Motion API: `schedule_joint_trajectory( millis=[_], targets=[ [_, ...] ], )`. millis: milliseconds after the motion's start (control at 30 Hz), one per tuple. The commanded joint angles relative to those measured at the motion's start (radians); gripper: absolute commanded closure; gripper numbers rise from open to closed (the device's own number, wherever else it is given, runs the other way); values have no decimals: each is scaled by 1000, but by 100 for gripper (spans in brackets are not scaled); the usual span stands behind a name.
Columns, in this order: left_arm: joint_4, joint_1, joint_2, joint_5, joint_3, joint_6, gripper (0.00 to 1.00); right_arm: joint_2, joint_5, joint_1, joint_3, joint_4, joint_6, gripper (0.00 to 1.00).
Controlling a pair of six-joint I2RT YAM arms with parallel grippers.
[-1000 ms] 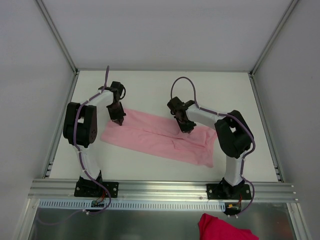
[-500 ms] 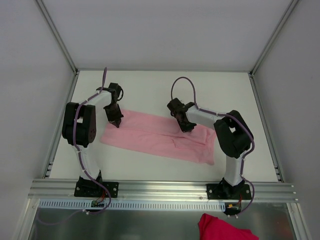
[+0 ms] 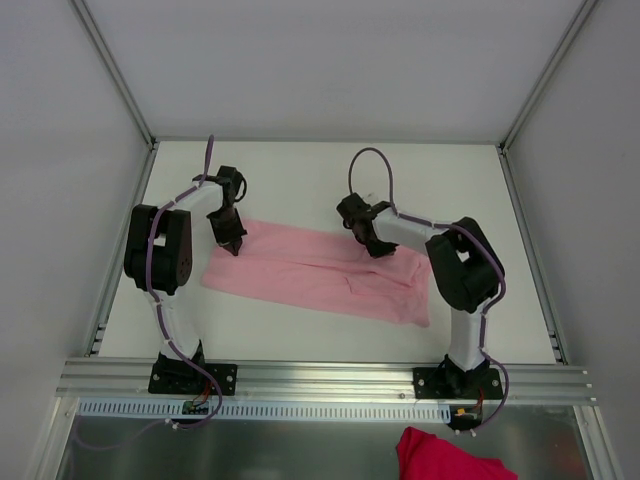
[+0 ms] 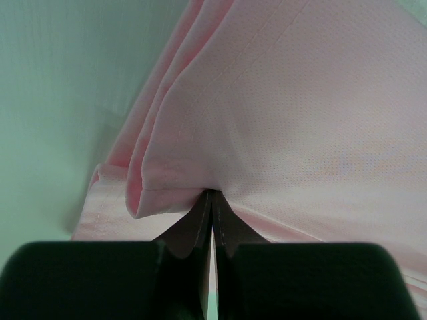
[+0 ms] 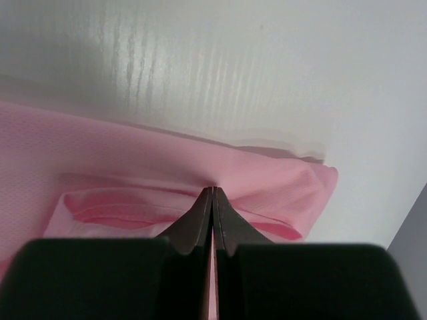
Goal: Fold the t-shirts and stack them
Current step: Fold the other side of the tshirt into a rectangle
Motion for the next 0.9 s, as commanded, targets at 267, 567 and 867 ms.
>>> schedule_joint_trajectory(
  millis=[267,567,867],
  targets=[
    [2,11,-31,0,-10,5,100,-139,139,-13,106,-55,-15,99],
    [3,11,-37,3,3,5,100,-140,84,-18,72,-147,70,99],
    [-17,11,-14,-4,34,10,100,-99,40,-19,20,-195,108,99]
  ],
)
